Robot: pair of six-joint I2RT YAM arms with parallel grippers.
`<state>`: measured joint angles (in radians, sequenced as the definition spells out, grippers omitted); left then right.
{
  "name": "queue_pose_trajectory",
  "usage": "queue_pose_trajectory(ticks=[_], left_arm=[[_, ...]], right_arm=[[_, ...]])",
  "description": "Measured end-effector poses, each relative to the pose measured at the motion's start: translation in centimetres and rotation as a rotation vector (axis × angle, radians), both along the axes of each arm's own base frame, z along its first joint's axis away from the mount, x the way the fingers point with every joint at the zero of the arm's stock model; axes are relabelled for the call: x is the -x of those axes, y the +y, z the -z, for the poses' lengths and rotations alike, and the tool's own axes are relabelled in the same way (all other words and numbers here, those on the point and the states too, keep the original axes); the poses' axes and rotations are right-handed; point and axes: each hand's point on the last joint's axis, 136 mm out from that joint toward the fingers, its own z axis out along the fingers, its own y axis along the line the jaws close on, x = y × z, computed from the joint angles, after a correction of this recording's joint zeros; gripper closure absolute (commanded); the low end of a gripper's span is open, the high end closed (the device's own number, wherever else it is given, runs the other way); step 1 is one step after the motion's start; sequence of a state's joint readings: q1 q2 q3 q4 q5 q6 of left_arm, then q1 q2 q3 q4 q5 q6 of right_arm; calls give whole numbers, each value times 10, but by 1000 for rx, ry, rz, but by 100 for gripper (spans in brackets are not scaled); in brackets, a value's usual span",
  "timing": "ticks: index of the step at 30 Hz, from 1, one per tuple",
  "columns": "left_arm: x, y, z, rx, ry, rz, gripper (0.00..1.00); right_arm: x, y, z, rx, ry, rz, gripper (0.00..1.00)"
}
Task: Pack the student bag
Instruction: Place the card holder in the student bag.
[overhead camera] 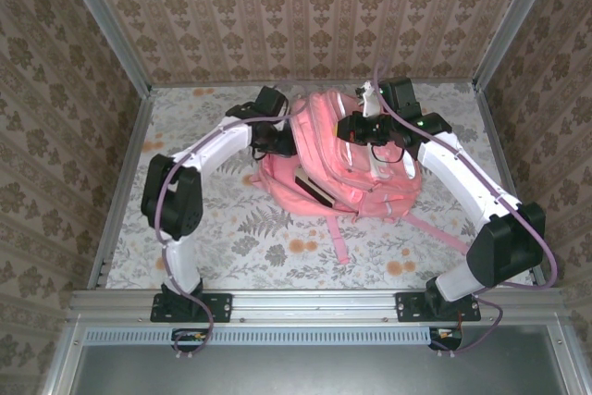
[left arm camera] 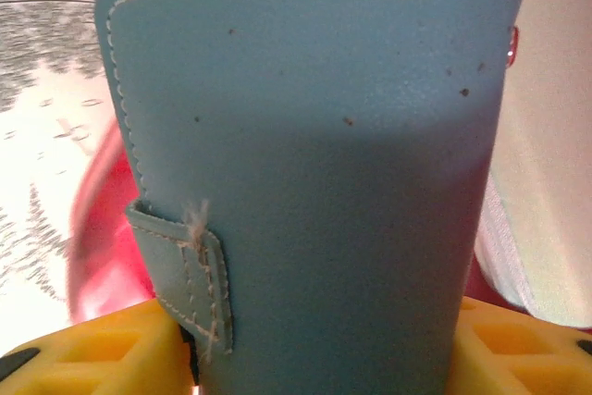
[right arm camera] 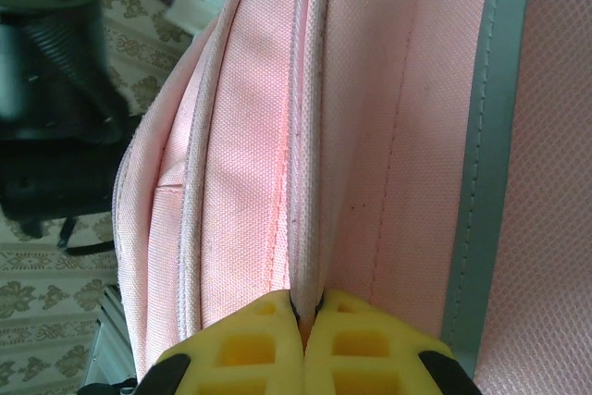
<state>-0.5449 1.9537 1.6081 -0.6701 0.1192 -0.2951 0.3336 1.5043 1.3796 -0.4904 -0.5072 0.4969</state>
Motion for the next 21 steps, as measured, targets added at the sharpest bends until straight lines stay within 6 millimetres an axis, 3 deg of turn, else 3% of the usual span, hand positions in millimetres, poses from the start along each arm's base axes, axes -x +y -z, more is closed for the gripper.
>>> queue_pose_trajectory(ticks=[5,9,15,18,21], left_arm=[[7,-2,27,-48,67,67,10],[10,0,21,-51,65,77,0],[13,10,-28,11,-6,60,0],[13,30,-52,43,-51,8,12],[6,57,-53,49,-48,-66,21]], right_arm=[[0,0,0,4,-2,1,100],[0,-1,1,6,1,1,100],[-1,-2,-1,9,-4,4,100],[-1,-3,-2,12,-7,1,100],[-1,-3,-2,15,-10,-2,100]])
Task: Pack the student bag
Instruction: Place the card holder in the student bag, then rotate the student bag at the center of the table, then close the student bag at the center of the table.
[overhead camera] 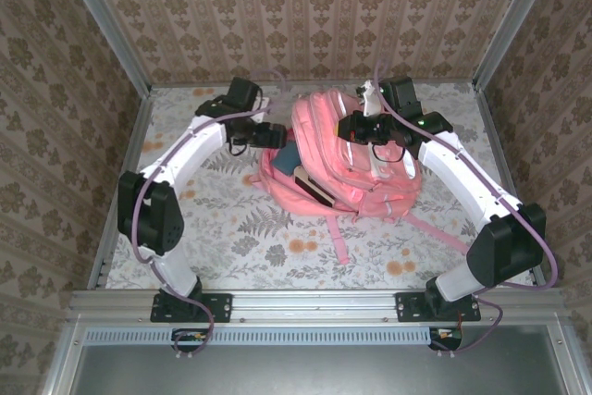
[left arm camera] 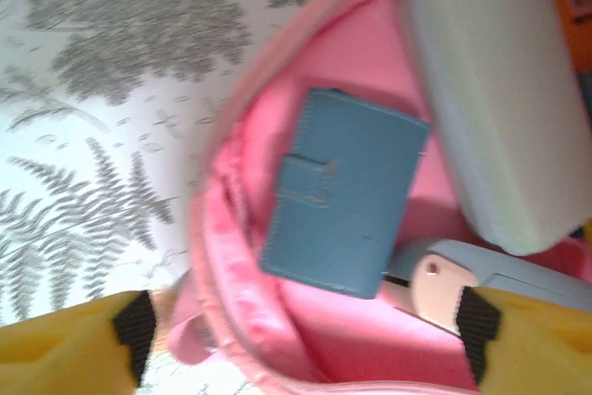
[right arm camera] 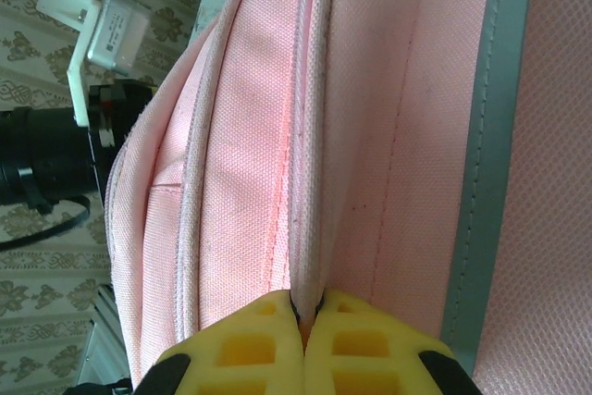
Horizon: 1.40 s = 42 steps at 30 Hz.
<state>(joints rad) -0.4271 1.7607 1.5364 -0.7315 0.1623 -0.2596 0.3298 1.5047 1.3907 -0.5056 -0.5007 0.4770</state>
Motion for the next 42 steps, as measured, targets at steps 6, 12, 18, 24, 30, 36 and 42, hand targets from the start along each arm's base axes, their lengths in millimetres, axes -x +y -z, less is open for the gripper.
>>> queue_pose_trajectory(ticks=[6,12,18,24,30,36,42], left_arm=[[-19,15,57,-52,117,-46,24],[-41,3,103,-97,190,-13,62],[-43,3,107,-100,184,-16,100],[0,17,93,-49,172,-117,100],[54,25,84,14,155,-253,100],[96,-17,85,19,145,-267,100],[112,-68,82,32,147,-213,100]], right_arm=[[0,0,0,3,-3,-2,100],[0,-2,1,14,-6,1,100],[-1,-3,7,53,-12,-13,100],[-18,4,12,106,-8,-40,100],[-45,28,14,139,-5,-100,100],[-57,51,32,187,12,-151,100],[-53,48,56,240,58,-147,98]])
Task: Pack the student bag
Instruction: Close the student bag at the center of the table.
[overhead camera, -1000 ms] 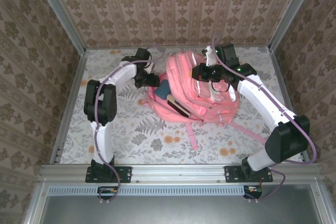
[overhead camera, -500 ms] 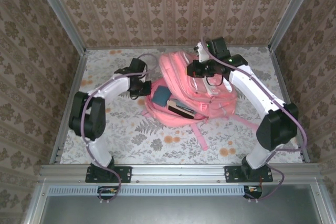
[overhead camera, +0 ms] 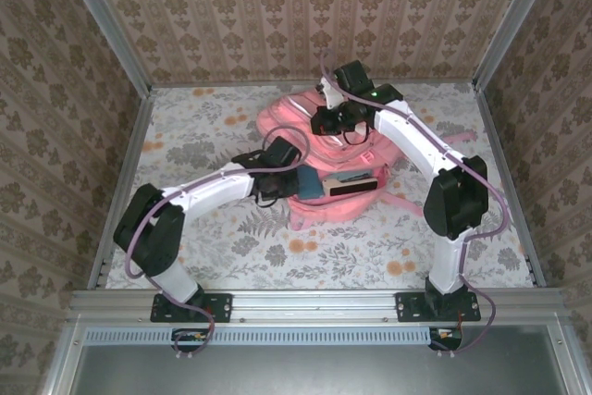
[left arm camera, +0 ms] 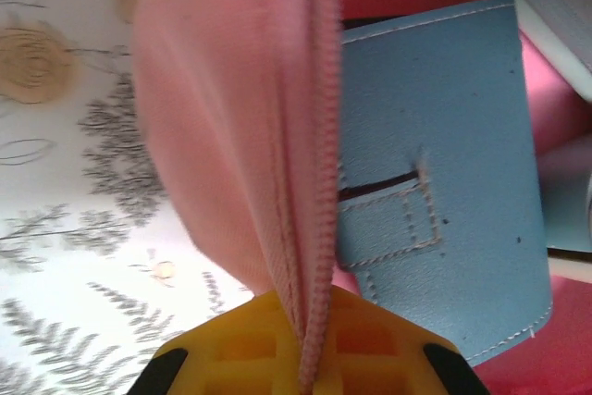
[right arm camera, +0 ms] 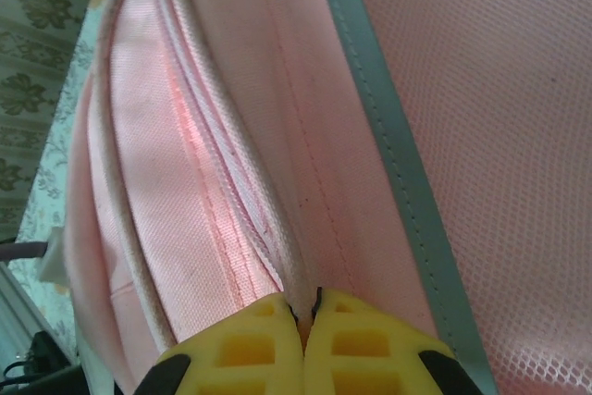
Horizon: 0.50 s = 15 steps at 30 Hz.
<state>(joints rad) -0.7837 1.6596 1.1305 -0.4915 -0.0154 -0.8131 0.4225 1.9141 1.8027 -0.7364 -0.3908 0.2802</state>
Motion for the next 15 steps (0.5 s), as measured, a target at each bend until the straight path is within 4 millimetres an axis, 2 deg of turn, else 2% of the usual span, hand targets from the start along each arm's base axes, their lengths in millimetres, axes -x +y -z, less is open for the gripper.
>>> queue_pose_trajectory(ticks=[2,3,4,7,9,10,11,15], left_arm=[[-2,-11,1,-4,6,16,100],[-2,-16,2,-4,8,23,97],[-1,-21,3,-3,11,32,84],[4,-38,1,9,27,76,50],[9,-47,-2,26,28,103,41],[11,-50,-3,29,27,117,32],[14,-51,-4,32,30,126,27],[21,-44,-16,38,28,135,13]], right_arm=[[3,-7,8,24,6,10,95],[5,-11,12,36,6,16,89],[7,-16,16,49,7,26,79],[18,-33,20,77,8,64,65],[26,-46,19,93,-1,93,61],[31,-52,17,99,-8,112,60],[35,-57,15,104,-16,124,59],[60,-79,9,120,-38,187,57]])
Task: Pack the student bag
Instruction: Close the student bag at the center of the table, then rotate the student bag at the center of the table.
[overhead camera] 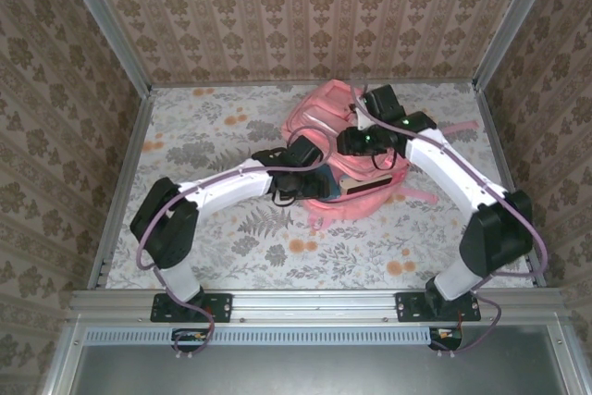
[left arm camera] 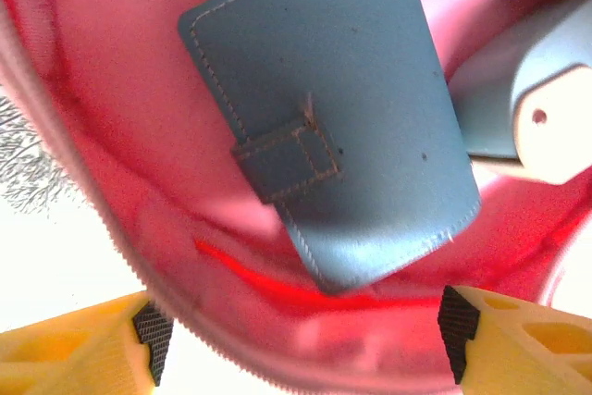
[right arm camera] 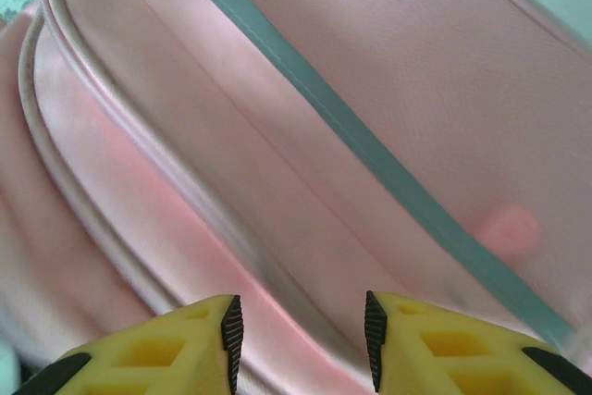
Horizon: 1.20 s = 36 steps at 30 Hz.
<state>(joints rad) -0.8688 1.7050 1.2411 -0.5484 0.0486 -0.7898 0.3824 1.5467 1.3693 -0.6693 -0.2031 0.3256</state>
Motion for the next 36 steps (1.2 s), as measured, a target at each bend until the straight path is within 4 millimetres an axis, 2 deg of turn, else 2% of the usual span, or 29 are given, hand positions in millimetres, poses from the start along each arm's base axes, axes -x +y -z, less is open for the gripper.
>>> queue_pose_trajectory(ticks=[3,6,9,12,16,21,26,29,32,36], left_arm=[[10,17,-25,27,-26,-5,12],[14,37,-60,84,-78,-31,10],[9,60,-90,137,-128,-74,8],[-6,80,-103,171,-155,-114,8],[-41,96,-89,163,-115,-141,15],[-91,81,-64,142,-67,-98,17],[-102,70,-45,133,-41,-50,15],[-112,66,-34,123,-23,-24,10],[-141,58,-26,121,-30,1,6],[-185,49,-20,142,-59,28,6]], right_arm=[[18,-12,0,-8,-9,47,57],[37,-23,7,-16,6,95,57],[54,-32,15,-26,21,148,53],[71,-38,25,-40,34,198,50],[90,-39,42,-92,55,270,48],[100,-46,61,-96,83,353,44],[93,-63,46,-113,7,419,45],[88,-66,44,-138,-12,440,45],[84,-60,56,-159,20,447,41],[79,-49,86,-187,104,463,39]])
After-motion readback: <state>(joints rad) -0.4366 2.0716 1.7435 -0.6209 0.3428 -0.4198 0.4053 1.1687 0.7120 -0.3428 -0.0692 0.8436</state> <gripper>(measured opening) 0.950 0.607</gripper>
